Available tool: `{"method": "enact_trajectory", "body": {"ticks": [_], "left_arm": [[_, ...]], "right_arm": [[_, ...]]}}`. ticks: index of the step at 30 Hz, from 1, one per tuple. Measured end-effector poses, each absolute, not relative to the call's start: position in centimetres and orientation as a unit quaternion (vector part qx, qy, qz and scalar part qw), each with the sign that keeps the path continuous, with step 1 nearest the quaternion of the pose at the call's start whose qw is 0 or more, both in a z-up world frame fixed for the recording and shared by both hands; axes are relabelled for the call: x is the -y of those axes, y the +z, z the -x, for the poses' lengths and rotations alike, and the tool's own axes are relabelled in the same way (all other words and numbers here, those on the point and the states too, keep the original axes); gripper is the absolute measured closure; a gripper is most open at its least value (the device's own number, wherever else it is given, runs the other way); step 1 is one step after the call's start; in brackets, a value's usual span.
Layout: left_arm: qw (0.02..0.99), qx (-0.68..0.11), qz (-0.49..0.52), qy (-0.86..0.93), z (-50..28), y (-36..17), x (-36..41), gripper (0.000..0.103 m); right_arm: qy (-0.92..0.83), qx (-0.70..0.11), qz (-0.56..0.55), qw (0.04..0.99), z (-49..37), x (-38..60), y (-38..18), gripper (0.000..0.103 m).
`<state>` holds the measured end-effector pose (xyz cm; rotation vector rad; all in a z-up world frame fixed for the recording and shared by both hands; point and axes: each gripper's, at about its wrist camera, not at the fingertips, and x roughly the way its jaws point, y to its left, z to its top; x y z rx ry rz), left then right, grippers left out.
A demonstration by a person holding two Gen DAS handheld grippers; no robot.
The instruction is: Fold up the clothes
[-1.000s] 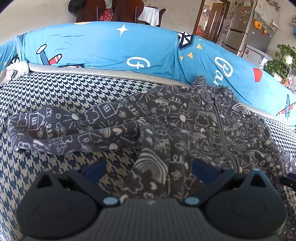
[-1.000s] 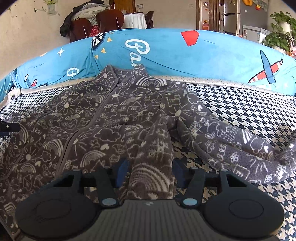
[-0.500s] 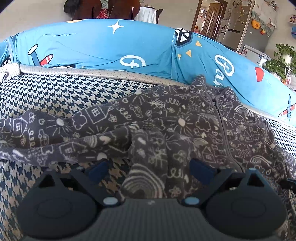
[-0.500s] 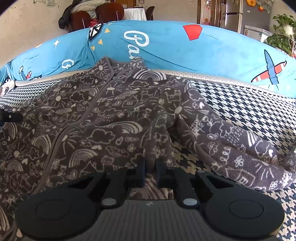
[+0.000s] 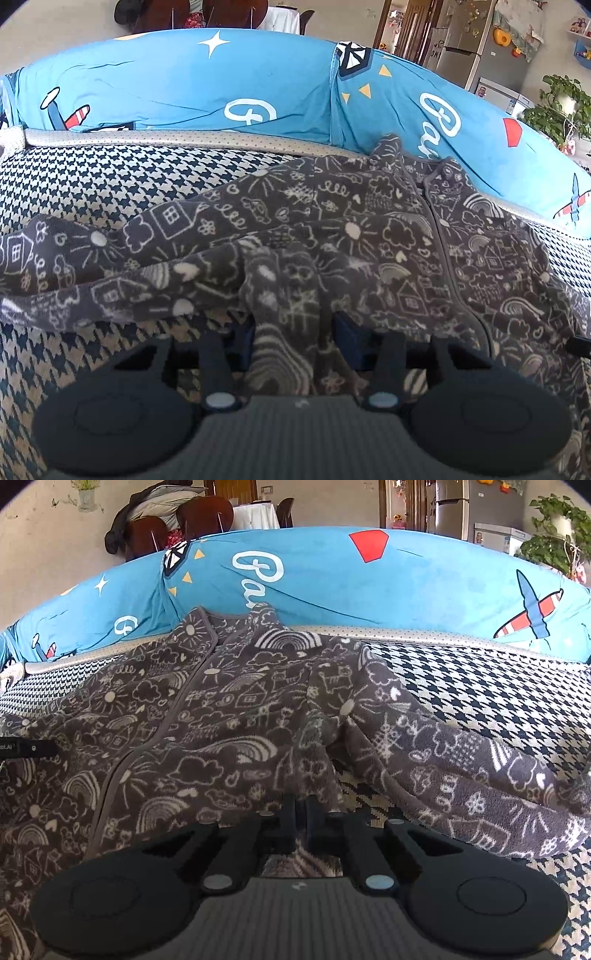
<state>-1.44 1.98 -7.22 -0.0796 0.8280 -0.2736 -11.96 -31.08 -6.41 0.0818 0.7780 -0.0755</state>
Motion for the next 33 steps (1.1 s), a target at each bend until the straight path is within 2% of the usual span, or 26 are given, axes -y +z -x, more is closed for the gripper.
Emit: {"method": "enact_trajectory", "body": {"ticks": [3,6,8,9,11,12,13,16,27,33], "left_arm": [[0.906,-0.399,0.042,-0.131,1.4,-7.3,-2.0,0.046],[0.908,-0.395,0.04,-0.134,1.4,-7.2,-1.8,0.045],[0.909,-0.392,0.036,-0.135,1.3,-7.2,-1.7,0.048],[0.909,-0.393,0.033,-0.134,1.2,-7.3,-1.6,0.053],[0.908,-0.396,0.028,-0.132,1.1,-7.5,-1.5,0.063],[0.908,-0.397,0.028,-0.132,1.0,-7.6,-1.5,0.07],[0.907,-0.399,0.031,-0.133,0.9,-7.7,-1.5,0.076],[0.911,-0.39,0.031,-0.128,1.0,-7.5,-1.4,0.081],[0.927,-0.351,0.061,-0.114,0.6,-6.0,-1.6,0.083],[0.926,-0.356,0.051,-0.114,-0.2,-6.8,-1.4,0.082]], "right_arm": [[-0.035,-0.382,-0.037,0.923,11.8,30.9,-6.6,0.074],[-0.028,-0.381,-0.035,0.923,11.6,30.7,-6.7,0.072],[-0.027,-0.378,-0.025,0.925,11.4,30.4,-6.9,0.073],[-0.028,-0.379,-0.018,0.925,11.3,30.2,-7.0,0.073],[-0.034,-0.384,-0.003,0.923,11.0,30.0,-7.4,0.081],[-0.037,-0.387,0.003,0.921,10.9,29.9,-7.6,0.092],[-0.039,-0.388,0.007,0.921,10.8,29.9,-7.7,0.093],[-0.041,-0.375,0.005,0.926,10.9,30.0,-7.5,0.098],[-0.079,-0.301,-0.006,0.95,10.5,30.1,-5.6,0.098],[-0.086,-0.328,0.008,0.941,9.3,29.6,-6.8,0.098]]}}
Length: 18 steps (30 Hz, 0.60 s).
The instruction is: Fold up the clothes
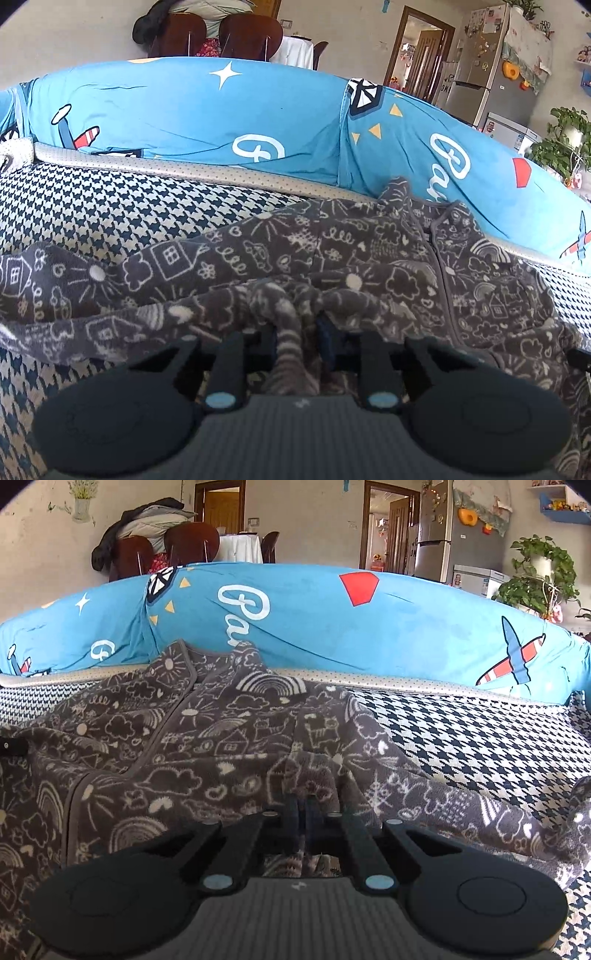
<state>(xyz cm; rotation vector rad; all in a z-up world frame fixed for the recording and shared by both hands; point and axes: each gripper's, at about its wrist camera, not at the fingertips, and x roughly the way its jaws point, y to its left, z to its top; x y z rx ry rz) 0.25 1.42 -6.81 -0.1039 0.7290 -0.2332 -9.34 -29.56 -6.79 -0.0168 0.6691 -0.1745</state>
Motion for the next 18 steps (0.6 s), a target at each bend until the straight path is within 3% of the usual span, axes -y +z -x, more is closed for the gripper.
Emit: {"method": "enact_trajectory", "body": {"ticks": [3,5,7,12,18], "left_arm": [[0.922,-0.37,0.035,-0.106,-0.5,-7.9,-1.2,0.075],[0.921,-0.375,0.036,-0.1,-0.5,-8.2,-1.5,0.066],[0.921,-0.375,0.041,-0.092,-0.5,-8.1,-2.0,0.05],[0.918,-0.375,0.08,-0.102,0.3,-7.2,-3.9,0.048],[0.922,-0.361,0.097,-0.105,2.7,-6.0,-5.4,0.042]], "right_arm": [[-0.086,-0.354,0.01,0.931,9.1,29.7,-7.6,0.097],[-0.085,-0.367,0.005,0.926,9.1,29.9,-7.9,0.095],[-0.084,-0.371,-0.006,0.925,9.4,30.3,-7.8,0.085],[-0.083,-0.356,-0.035,0.93,11.4,31.1,-6.6,0.068],[-0.088,-0.335,-0.073,0.935,14.2,31.9,-4.8,0.065]]}}
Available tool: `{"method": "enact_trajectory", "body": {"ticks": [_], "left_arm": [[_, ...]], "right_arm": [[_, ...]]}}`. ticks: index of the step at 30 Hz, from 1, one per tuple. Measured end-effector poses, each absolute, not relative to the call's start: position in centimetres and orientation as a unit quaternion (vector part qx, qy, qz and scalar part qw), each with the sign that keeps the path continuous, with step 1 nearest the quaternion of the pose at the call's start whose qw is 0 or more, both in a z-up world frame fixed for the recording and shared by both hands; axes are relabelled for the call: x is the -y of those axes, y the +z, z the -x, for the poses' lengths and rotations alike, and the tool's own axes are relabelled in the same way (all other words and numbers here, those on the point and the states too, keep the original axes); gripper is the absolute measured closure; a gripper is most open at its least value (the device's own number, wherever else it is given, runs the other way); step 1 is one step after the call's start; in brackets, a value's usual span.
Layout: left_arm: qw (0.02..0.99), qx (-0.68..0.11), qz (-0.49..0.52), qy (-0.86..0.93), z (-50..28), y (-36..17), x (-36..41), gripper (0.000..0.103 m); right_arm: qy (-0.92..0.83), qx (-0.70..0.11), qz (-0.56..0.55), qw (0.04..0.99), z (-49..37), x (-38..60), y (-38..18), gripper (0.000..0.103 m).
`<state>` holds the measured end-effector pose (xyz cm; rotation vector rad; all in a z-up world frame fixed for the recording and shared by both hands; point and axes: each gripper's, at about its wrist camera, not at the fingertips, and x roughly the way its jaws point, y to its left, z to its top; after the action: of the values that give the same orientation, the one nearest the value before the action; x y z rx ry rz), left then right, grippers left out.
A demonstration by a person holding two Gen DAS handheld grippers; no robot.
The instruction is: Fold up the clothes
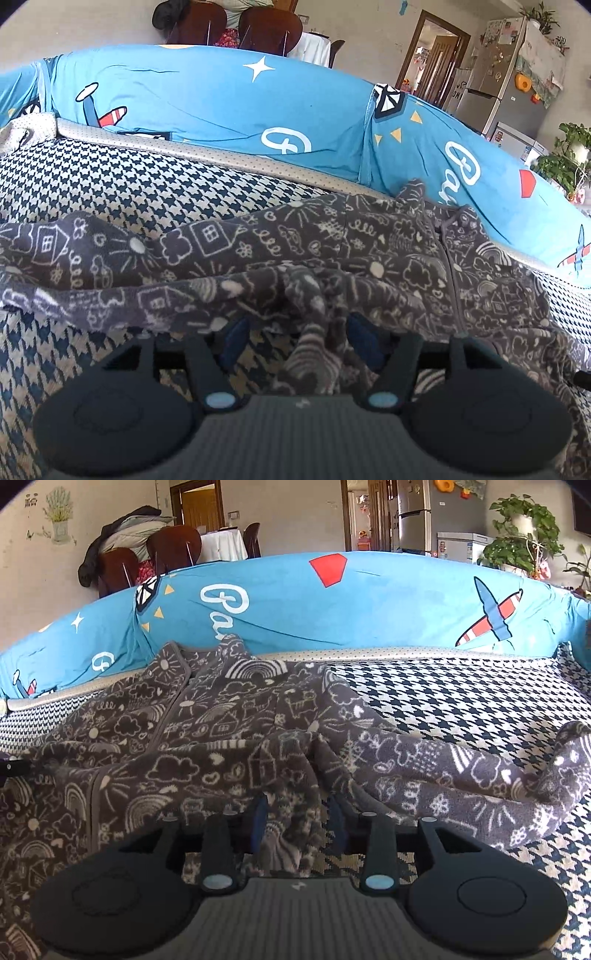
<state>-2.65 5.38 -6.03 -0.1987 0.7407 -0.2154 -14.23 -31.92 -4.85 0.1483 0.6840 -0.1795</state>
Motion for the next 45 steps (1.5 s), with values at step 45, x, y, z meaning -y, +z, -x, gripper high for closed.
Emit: {"method": "enact_trajectory", "body": {"ticks": [45], "left_arm": [[0.908,-0.411,0.032,-0.075,14.8,-8.9,-8.5,0.03]], "right_arm": [[-0.245,-0.378,-0.137,0.882,28.3,29.2,-8.1,0.034]]}}
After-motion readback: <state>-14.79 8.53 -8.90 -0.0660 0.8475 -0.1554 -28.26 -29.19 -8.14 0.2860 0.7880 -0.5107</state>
